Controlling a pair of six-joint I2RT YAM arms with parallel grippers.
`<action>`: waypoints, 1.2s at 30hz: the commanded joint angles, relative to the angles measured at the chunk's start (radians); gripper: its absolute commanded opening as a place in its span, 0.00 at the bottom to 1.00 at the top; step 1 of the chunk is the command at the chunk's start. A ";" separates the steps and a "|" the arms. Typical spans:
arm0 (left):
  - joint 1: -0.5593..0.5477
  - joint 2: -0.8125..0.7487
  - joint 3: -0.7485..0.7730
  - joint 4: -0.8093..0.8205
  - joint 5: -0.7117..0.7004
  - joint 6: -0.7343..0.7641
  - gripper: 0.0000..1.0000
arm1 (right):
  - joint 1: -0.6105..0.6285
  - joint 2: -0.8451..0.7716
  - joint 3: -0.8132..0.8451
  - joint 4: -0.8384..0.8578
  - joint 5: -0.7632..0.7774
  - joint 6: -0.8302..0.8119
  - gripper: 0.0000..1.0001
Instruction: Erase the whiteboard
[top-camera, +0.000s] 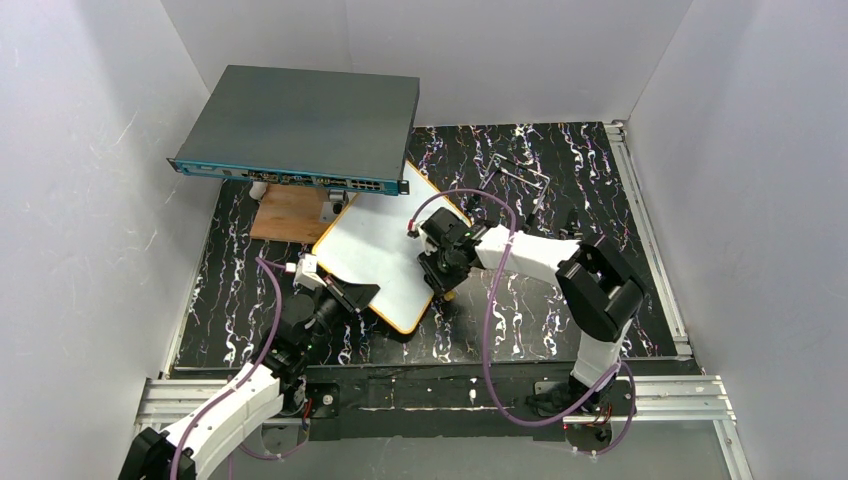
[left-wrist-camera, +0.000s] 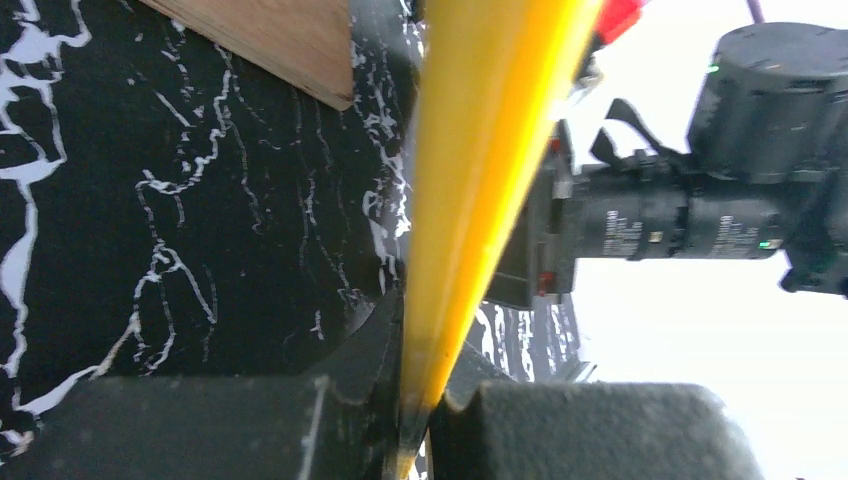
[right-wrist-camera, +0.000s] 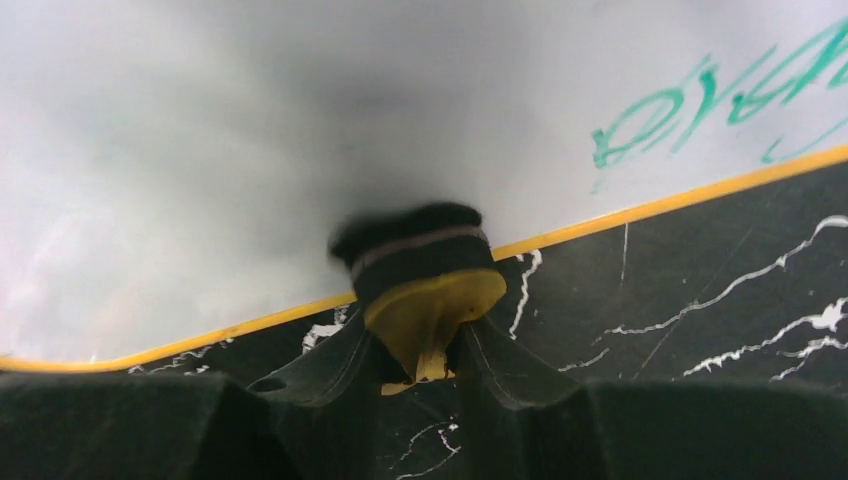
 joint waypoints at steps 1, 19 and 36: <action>-0.017 0.024 0.013 0.116 0.167 -0.098 0.00 | 0.027 0.071 0.011 0.023 0.034 -0.021 0.01; -0.017 -0.072 0.045 -0.040 0.250 -0.057 0.00 | -0.195 -0.072 0.009 0.059 -0.111 -0.105 0.01; -0.017 -0.081 0.050 -0.071 0.320 -0.043 0.00 | -0.134 -0.104 -0.047 0.054 -0.244 -0.125 0.01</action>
